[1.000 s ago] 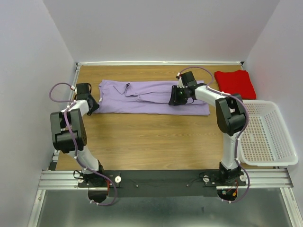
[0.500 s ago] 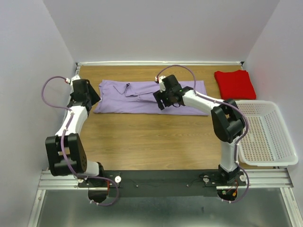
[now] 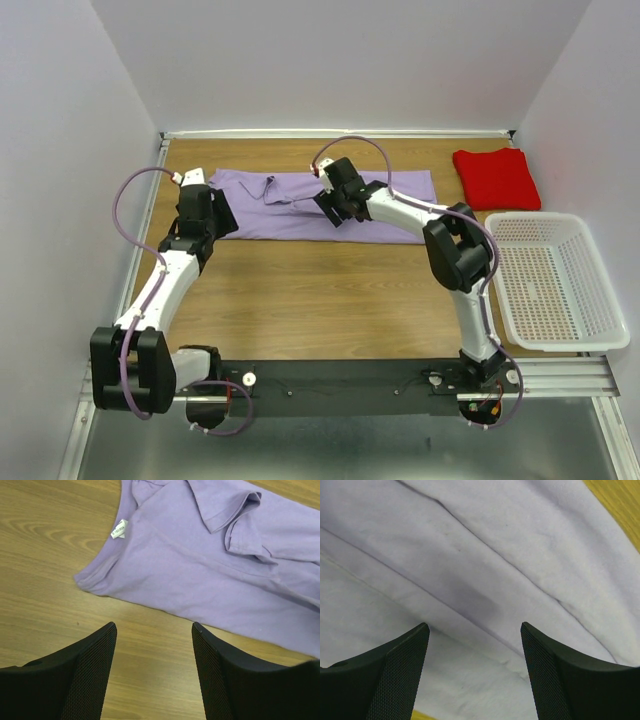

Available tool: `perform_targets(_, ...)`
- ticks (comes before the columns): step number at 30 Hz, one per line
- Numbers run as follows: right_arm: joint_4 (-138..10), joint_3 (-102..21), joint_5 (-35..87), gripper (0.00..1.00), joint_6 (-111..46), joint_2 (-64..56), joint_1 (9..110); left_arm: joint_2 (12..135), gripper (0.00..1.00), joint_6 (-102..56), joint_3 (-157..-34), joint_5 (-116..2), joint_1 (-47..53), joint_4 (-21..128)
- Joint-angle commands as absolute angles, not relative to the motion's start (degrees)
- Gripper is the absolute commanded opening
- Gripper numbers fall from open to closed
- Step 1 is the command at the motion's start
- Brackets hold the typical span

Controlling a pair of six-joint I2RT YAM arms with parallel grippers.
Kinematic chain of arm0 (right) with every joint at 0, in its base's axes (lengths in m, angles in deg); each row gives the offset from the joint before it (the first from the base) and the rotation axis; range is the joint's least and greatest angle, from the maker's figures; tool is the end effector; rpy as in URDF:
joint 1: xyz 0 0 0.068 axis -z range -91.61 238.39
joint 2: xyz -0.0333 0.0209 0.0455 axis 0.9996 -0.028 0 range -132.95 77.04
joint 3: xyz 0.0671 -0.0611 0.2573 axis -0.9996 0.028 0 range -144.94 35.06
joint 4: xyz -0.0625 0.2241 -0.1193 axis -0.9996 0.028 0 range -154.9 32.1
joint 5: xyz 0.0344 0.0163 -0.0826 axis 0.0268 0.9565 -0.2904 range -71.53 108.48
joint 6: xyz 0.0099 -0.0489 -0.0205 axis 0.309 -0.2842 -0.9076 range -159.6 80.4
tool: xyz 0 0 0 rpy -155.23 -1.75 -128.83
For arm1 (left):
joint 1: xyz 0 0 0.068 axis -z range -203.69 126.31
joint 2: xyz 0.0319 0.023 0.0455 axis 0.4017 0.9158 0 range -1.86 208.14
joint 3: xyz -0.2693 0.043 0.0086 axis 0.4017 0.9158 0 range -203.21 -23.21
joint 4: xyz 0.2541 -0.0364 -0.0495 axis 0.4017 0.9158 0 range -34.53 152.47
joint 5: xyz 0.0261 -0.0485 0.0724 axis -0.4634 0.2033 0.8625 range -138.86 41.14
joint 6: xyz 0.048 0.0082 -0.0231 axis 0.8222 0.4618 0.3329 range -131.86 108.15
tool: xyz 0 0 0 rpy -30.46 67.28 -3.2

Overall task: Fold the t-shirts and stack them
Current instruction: Fold the tshirt

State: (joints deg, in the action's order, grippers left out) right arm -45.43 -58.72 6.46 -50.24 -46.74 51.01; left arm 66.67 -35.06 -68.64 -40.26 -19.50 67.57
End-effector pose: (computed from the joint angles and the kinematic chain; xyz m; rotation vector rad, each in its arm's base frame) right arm 0.3856 0.2853 0.1796 -0.8942 2.2374 -0.0409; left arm 0.2612 -0.0139 0.2553 -0.4435 2.1336 -0.1081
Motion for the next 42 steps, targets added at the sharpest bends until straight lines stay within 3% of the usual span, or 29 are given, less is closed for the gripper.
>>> perform_targets(1, -45.3, -61.18, 1.96, 0.81, -53.39, -49.51, 50.78, 64.06, 0.7, -33.21, -66.81, -38.23, -19.55, 66.9)
perform_targets(11, -45.12, -69.08, -5.34, 0.81, -50.51, -54.35, 56.74, 63.26, 0.69, -33.04, -65.48, -38.58, -19.38, 66.9)
perform_targets(16, -44.24, -69.62, -3.25, 0.8, -45.15, -52.26, 60.79, 64.23, 0.69, -33.04, -65.75, -38.93, -19.29, 66.81)
perform_targets(22, -43.27, -60.32, 1.68, 0.78, -40.05, -43.38, 62.47, 68.18, 0.69, -33.21, -68.29, -39.9, -19.29, 66.63)
perform_targets(32, -43.27, -40.1, 13.73, 0.62, -25.03, -25.63, 70.89, 82.66, 0.61, -34.44, -77.95, -41.47, -22.27, 65.58)
perform_targets(42, -44.59, -27.45, 15.58, 0.58, -19.39, -22.54, 79.16, 97.09, 0.56, -35.59, -83.77, -44.29, -27.64, 67.78)
